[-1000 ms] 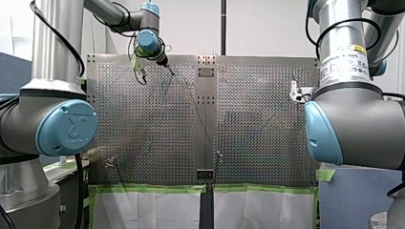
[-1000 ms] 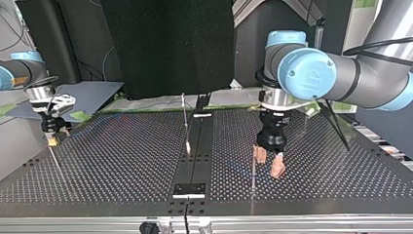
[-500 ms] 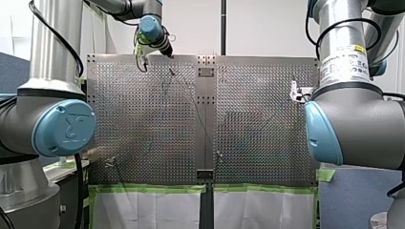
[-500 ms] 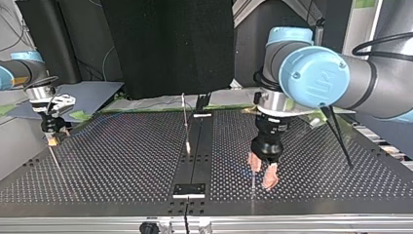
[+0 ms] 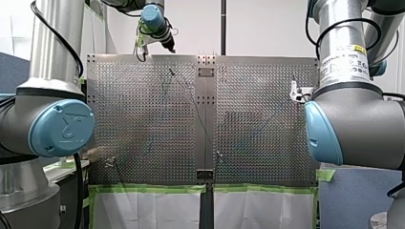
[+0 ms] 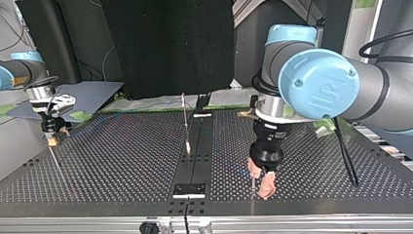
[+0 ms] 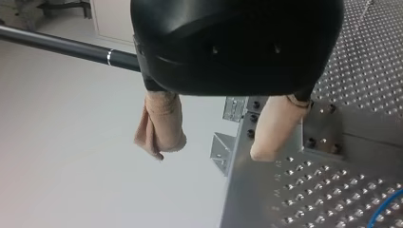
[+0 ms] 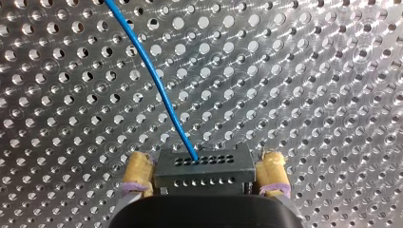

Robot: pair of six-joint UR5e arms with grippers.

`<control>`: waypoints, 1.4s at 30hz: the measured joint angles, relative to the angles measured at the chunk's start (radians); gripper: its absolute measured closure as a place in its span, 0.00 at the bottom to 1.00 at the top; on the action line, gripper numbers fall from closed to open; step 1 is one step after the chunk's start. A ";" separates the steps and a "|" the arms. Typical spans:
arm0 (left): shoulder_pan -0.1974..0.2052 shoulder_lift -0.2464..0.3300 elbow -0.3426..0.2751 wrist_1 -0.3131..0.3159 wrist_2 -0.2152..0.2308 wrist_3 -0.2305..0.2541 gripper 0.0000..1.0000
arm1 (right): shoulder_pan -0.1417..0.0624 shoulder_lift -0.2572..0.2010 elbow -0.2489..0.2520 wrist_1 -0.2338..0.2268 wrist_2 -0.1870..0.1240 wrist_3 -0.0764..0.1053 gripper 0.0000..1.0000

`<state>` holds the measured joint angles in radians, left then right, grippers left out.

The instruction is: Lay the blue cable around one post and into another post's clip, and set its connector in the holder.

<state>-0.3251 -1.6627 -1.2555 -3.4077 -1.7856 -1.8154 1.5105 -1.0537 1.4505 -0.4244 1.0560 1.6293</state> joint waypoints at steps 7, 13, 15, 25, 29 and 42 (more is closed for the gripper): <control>-0.003 -0.001 0.010 -0.056 -0.034 0.056 0.00 | 0.000 0.000 0.000 0.000 0.000 0.000 0.00; -0.001 -0.002 -0.025 -0.107 -0.037 0.106 0.00 | 0.000 0.000 0.000 0.000 0.000 0.000 0.00; 0.000 -0.002 -0.034 -0.124 -0.038 0.124 0.00 | 0.000 0.000 0.000 0.000 0.000 0.000 0.00; 0.002 -0.002 -0.040 -0.213 -0.035 0.213 0.00 | 0.000 0.000 0.000 0.000 0.000 0.000 0.00; 0.002 -0.002 -0.040 -0.248 -0.035 0.241 0.00 | 0.000 0.000 0.000 0.000 0.000 0.000 0.00; 0.002 -0.002 -0.040 -0.365 -0.033 0.248 0.00 | 0.000 0.000 0.000 0.000 0.000 0.000 0.00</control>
<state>-0.3226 -1.6646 -1.2959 -3.7729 -1.8189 -1.5673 1.5105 -1.0537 1.4506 -0.4245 1.0561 1.6293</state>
